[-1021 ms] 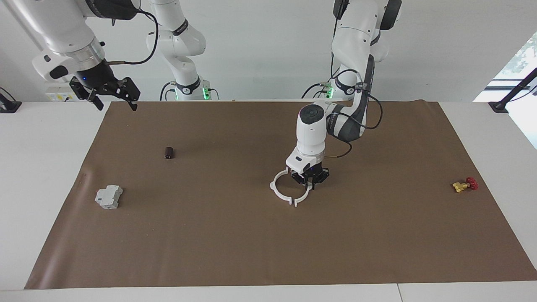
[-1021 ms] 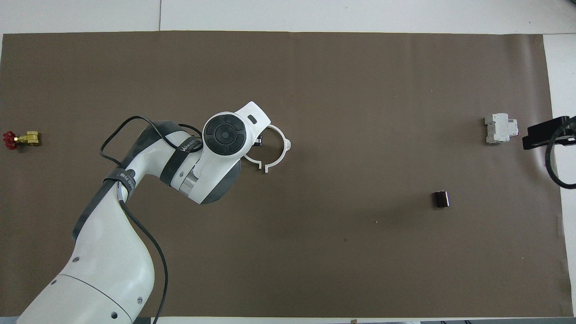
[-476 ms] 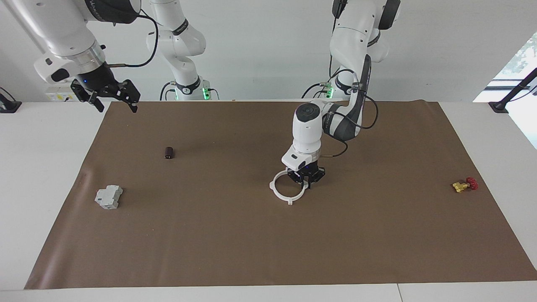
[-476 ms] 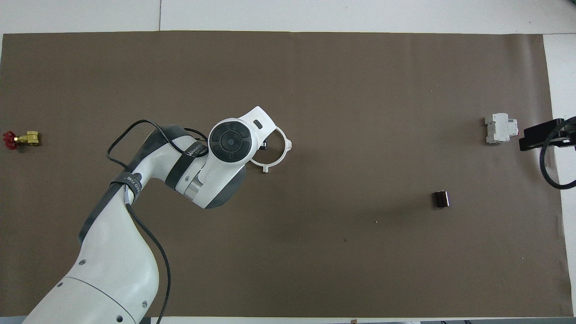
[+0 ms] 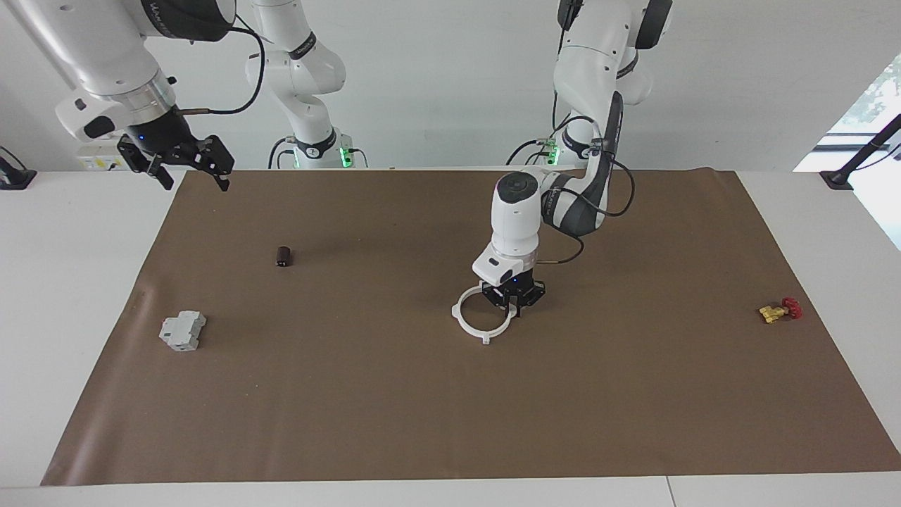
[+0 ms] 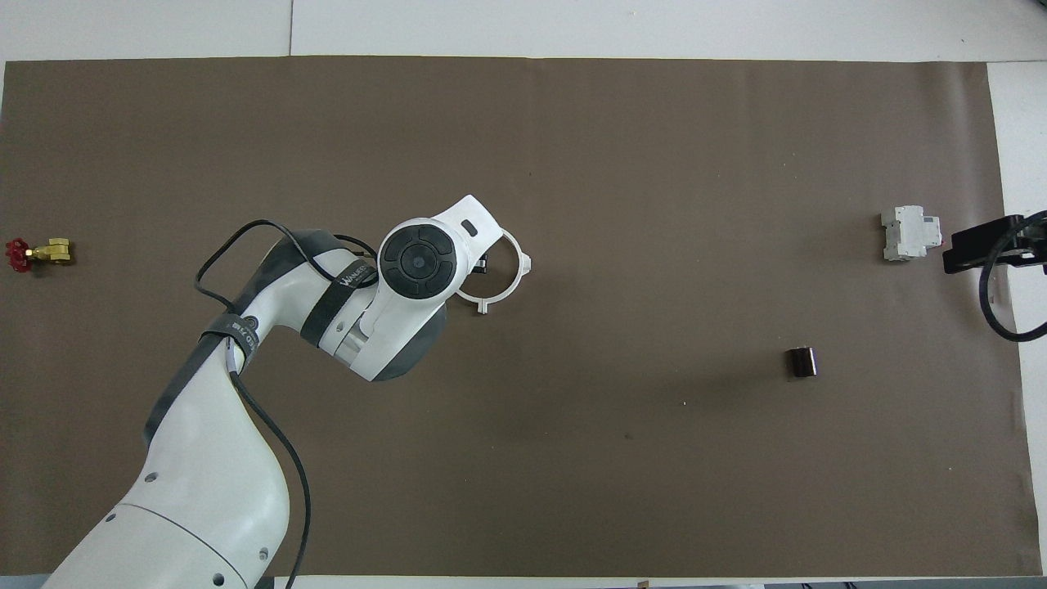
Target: Assemble drain pipe with both arms
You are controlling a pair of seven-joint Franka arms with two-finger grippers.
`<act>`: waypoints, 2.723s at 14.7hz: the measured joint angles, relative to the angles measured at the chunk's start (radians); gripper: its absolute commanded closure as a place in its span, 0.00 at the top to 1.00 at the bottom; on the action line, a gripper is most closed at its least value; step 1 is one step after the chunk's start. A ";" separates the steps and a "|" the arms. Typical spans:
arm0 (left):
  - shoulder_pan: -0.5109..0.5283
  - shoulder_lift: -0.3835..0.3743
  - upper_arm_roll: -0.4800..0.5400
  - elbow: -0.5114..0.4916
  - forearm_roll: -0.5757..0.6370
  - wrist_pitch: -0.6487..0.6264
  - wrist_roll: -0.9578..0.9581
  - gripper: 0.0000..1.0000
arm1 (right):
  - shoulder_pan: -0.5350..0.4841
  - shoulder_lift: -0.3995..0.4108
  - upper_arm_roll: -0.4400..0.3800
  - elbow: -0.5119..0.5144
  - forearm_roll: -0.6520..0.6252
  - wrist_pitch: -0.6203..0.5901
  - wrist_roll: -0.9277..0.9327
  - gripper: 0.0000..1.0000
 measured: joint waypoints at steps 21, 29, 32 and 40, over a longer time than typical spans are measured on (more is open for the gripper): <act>0.403 -0.223 0.019 0.101 -0.176 -0.317 0.343 1.00 | 0.003 -0.001 -0.002 -0.002 0.001 0.024 -0.054 1.00; 0.552 -0.356 0.026 0.210 -0.207 -0.613 0.522 1.00 | 0.004 -0.001 -0.002 -0.001 0.001 0.023 -0.054 1.00; 0.572 -0.390 0.027 0.243 -0.207 -0.702 0.527 1.00 | 0.005 -0.001 -0.002 -0.001 0.001 0.023 -0.054 1.00; 0.584 -0.393 0.027 0.334 -0.207 -0.829 0.531 1.00 | 0.005 -0.001 -0.001 -0.001 0.001 0.023 -0.054 1.00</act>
